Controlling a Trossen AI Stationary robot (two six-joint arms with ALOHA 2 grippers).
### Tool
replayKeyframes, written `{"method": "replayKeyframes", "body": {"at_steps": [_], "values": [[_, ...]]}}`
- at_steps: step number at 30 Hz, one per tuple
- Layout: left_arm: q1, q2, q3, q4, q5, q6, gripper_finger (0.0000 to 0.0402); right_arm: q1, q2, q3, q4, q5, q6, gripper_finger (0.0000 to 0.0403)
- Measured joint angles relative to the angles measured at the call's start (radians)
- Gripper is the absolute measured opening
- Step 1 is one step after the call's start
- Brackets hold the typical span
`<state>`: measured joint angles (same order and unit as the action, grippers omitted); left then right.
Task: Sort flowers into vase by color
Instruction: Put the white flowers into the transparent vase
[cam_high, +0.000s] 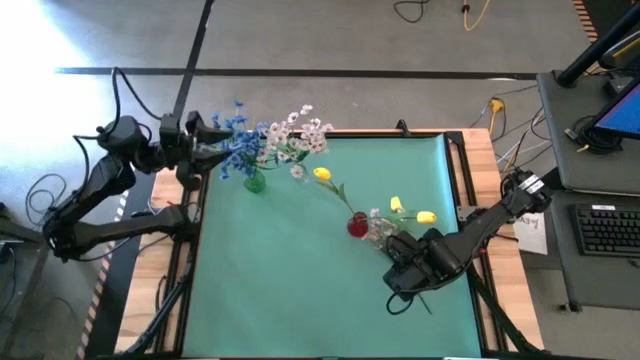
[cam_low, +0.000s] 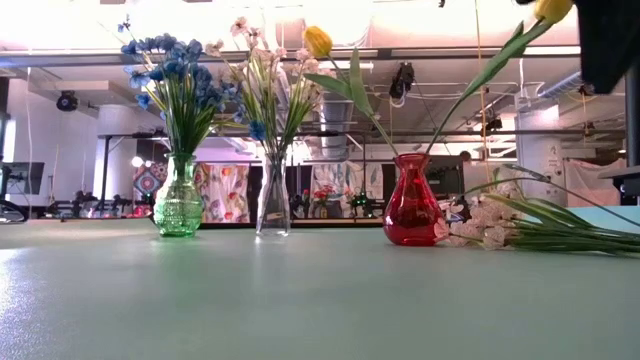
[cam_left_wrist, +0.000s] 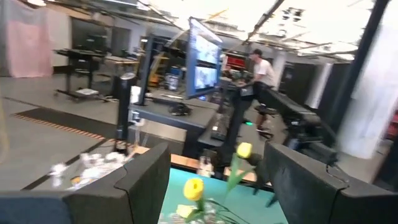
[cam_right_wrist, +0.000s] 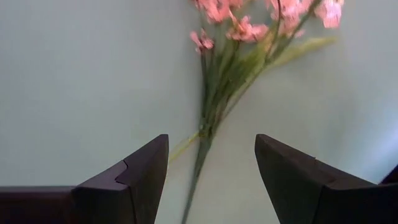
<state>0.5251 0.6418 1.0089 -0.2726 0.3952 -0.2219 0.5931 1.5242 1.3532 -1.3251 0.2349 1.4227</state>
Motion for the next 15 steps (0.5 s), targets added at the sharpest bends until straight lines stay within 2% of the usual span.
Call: {"method": "replayKeyframes", "body": {"at_steps": [5, 9, 15], "values": [[-0.117, 0.012, 0.005, 0.002, -0.061, 0.004, 0.0245, 0.017, -0.004, -0.072, 0.029, -0.01, 0.02, 0.024], [-0.217, 0.026, 0.006, 0.002, -0.16, 0.03, 0.0245, 0.018, -0.004, -0.123, 0.06, -0.009, 0.019, 0.0267], [-0.361, 0.058, 0.01, 0.003, -0.269, 0.05, 0.0245, 0.024, -0.004, -0.23, 0.198, 0.001, -0.009, 0.0302]]}}
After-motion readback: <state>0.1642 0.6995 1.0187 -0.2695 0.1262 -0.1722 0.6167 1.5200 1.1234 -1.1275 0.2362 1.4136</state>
